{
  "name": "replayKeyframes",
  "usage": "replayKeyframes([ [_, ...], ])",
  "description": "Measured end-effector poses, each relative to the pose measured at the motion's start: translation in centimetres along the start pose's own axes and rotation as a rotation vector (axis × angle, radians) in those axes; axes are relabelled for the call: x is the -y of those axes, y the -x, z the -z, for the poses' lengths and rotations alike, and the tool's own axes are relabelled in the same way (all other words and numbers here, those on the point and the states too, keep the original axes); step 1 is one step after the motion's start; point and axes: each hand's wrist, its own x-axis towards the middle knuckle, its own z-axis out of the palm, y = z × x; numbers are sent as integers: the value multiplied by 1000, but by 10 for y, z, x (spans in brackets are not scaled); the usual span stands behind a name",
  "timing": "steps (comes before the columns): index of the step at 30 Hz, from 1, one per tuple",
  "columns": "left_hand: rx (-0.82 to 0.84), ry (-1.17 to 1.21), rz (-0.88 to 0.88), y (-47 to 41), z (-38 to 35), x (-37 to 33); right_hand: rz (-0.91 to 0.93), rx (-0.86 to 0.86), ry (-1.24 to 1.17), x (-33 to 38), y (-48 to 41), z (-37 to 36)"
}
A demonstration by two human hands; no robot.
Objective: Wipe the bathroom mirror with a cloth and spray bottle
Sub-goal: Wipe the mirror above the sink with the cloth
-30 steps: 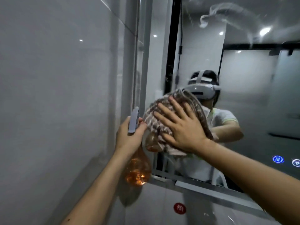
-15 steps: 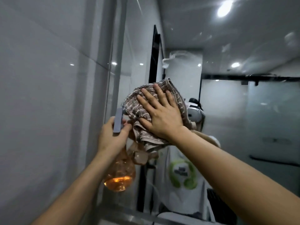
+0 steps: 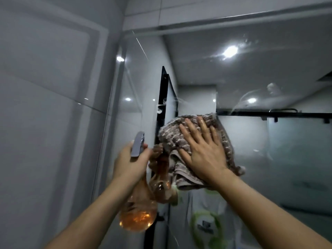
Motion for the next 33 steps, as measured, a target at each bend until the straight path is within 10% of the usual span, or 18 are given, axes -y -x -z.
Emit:
replayKeyframes([
  [33,43,148,149,-35,-6,-13,-55,142,-16,-2,4,5],
])
